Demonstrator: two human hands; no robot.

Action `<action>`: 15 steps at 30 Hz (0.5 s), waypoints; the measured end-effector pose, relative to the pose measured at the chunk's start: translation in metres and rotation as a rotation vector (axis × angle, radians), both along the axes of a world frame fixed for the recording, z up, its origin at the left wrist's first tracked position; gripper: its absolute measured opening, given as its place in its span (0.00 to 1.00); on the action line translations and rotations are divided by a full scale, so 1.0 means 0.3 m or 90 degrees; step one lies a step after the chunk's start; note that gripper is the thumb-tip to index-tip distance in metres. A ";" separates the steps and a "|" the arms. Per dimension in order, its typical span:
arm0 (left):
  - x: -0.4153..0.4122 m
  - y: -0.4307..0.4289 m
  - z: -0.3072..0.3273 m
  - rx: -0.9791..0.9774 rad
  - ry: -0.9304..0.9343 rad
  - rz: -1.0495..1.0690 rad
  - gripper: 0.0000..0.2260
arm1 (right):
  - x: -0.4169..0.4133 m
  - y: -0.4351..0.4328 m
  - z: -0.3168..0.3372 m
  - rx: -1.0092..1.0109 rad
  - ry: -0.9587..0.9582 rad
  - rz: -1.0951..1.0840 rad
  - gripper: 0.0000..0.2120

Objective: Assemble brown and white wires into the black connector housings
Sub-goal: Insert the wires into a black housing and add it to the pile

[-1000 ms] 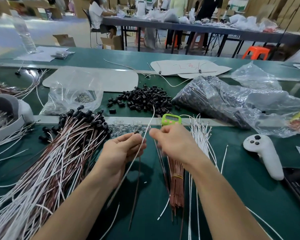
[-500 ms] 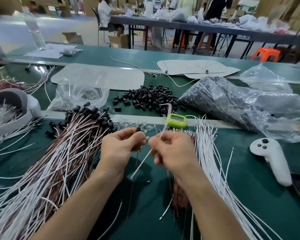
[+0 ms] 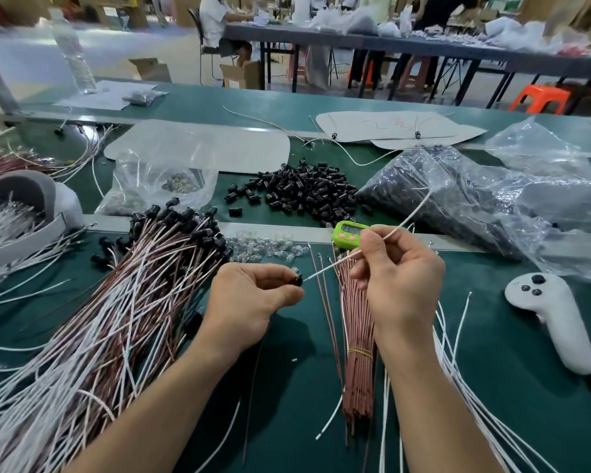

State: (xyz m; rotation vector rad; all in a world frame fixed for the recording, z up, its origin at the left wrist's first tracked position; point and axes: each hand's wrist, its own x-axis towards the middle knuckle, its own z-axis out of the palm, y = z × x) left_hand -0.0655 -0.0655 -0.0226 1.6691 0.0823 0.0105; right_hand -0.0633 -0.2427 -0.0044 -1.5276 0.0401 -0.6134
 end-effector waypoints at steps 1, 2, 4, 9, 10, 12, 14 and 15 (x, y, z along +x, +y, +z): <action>0.000 0.000 0.000 0.010 -0.003 -0.005 0.14 | -0.001 0.002 -0.002 -0.005 -0.003 -0.003 0.09; -0.001 -0.003 0.000 0.020 -0.005 -0.009 0.14 | -0.001 0.001 -0.006 -0.009 -0.005 -0.005 0.08; -0.001 -0.005 -0.002 0.036 -0.008 -0.016 0.14 | 0.000 -0.005 -0.012 -0.029 -0.010 -0.012 0.08; -0.004 0.001 -0.007 0.048 -0.014 -0.021 0.13 | -0.006 -0.007 -0.012 -0.103 -0.021 -0.030 0.08; -0.004 0.003 -0.008 0.054 -0.015 -0.021 0.13 | -0.007 -0.006 -0.011 -0.113 -0.022 -0.035 0.08; -0.003 0.003 -0.008 0.061 -0.017 -0.026 0.12 | -0.009 -0.007 -0.010 -0.123 -0.024 -0.042 0.08; -0.005 0.005 -0.008 0.068 -0.017 -0.031 0.11 | -0.011 -0.007 -0.010 -0.133 -0.026 -0.039 0.07; -0.007 0.007 -0.008 0.070 -0.017 -0.033 0.11 | -0.013 -0.007 -0.010 -0.140 -0.028 -0.036 0.06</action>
